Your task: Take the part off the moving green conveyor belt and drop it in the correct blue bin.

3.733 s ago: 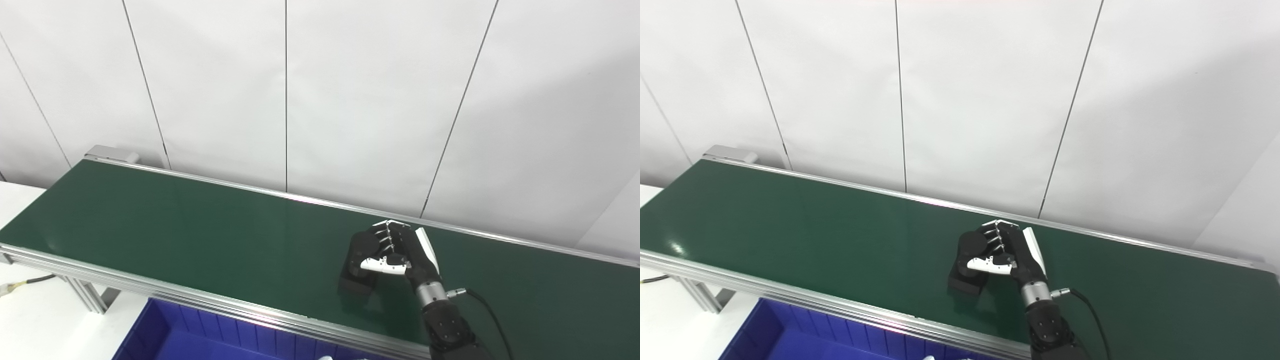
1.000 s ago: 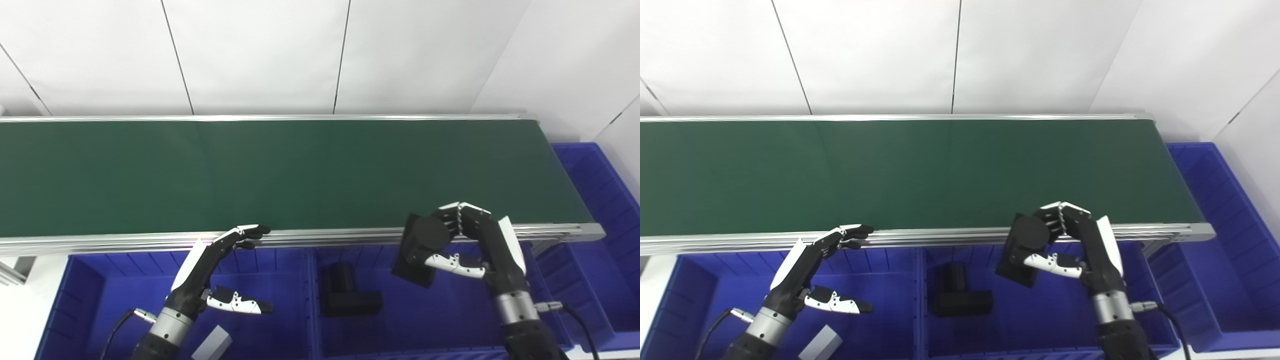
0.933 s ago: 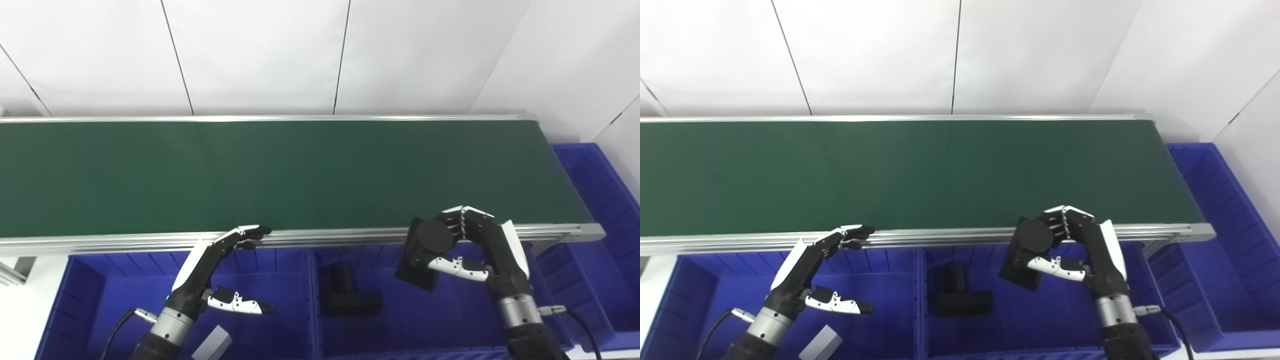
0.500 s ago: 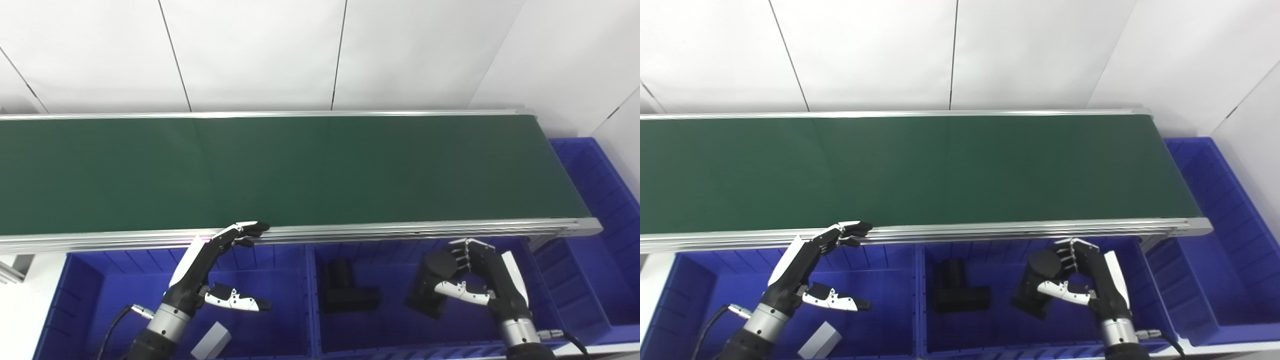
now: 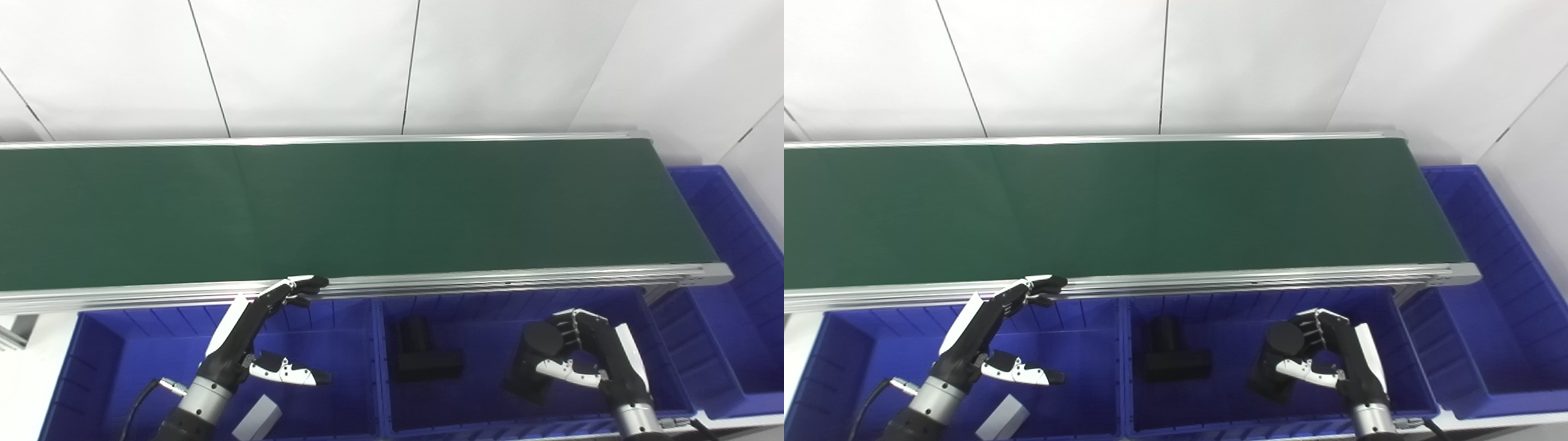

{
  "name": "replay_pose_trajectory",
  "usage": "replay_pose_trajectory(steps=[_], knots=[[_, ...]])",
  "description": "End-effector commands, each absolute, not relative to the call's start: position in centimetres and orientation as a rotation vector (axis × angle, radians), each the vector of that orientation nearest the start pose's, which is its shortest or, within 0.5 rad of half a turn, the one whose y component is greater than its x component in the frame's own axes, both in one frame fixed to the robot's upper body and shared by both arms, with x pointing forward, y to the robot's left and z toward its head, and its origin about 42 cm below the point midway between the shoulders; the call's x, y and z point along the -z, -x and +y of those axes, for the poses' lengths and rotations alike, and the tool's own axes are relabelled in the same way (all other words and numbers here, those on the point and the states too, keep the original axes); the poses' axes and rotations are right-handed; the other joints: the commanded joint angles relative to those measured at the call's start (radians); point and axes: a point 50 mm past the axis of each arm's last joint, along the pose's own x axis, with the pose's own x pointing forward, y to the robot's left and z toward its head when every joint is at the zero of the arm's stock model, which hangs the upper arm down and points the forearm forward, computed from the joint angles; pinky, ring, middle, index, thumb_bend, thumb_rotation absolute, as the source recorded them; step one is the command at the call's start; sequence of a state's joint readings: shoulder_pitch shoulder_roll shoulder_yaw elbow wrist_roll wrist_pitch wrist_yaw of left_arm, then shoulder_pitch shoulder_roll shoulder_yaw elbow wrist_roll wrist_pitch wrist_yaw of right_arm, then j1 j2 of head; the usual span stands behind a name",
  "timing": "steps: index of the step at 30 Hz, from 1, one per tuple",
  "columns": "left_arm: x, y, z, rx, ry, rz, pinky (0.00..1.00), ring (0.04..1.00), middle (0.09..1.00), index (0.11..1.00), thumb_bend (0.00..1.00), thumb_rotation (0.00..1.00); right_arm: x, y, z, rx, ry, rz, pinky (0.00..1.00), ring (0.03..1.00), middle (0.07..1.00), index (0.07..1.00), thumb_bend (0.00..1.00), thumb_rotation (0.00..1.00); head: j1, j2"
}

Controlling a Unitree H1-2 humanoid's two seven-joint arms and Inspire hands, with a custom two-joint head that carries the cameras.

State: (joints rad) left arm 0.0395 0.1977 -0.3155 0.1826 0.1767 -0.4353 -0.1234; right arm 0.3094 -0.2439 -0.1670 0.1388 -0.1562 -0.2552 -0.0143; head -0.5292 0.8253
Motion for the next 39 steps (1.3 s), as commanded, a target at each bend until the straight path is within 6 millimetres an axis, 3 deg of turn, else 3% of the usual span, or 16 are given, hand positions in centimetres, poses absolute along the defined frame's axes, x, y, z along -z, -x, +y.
replay_pose_trajectory(steps=[1,2,3,4,6,13,24,33,39], knots=[[-6.7,-24.9,18.7,0.509,-0.329,-0.263,0.70,0.781,0.799,0.759,0.99,0.14,-4.7,-15.7,-35.9,0.152,0.443,0.083,0.39,0.430,0.491,0.516,0.52,0.00,0.000,0.001],[-6.7,-24.9,18.7,0.508,-0.330,-0.264,0.70,0.782,0.799,0.759,0.99,0.14,-4.8,-15.7,-35.9,0.146,0.448,0.078,0.41,0.465,0.487,0.510,0.52,0.00,0.000,0.001],[-6.7,-24.9,18.7,0.507,-0.332,-0.265,0.71,0.783,0.799,0.758,0.99,0.14,-4.8,-15.7,-35.9,0.137,0.449,0.070,0.45,0.515,0.558,0.578,0.81,0.09,0.000,0.001],[-6.7,-24.9,18.7,0.507,-0.335,-0.266,0.71,0.783,0.798,0.759,0.99,0.13,-4.9,-15.7,-35.9,0.127,0.450,0.064,0.48,0.546,0.597,0.610,0.90,0.13,0.001,0.001],[-6.7,-24.9,18.7,0.507,-0.338,-0.265,0.71,0.784,0.799,0.760,0.98,0.14,-5.0,-15.7,-35.9,0.116,0.451,0.058,0.53,0.603,0.664,0.662,0.99,0.19,0.001,0.001],[-6.5,-24.9,18.7,0.504,-0.334,-0.259,0.71,0.781,0.796,0.759,0.99,0.15,-5.0,-15.6,-35.9,0.108,0.445,0.058,0.56,0.633,0.705,0.696,1.00,0.23,0.006,-0.001],[-6.5,-24.7,18.6,0.508,-0.331,-0.258,0.71,0.785,0.798,0.758,0.99,0.14,-5.1,-15.5,-35.8,0.106,0.441,0.051,0.54,0.619,0.697,0.694,1.00,0.24,0.027,-0.006],[-6.2,-24.3,17.8,0.529,-0.306,-0.239,0.72,0.792,0.810,0.764,0.98,0.12,-9.1,-16.4,-31.9,-0.003,0.336,-0.093,0.53,0.598,0.704,0.712,1.00,0.21,0.124,-0.018],[-5.9,-24.0,17.1,0.529,-0.305,-0.235,0.71,0.788,0.813,0.767,0.97,0.10,-11.1,-17.3,-29.0,-0.109,0.269,-0.187,0.54,0.616,0.728,0.716,1.00,0.27,0.207,-0.023]])
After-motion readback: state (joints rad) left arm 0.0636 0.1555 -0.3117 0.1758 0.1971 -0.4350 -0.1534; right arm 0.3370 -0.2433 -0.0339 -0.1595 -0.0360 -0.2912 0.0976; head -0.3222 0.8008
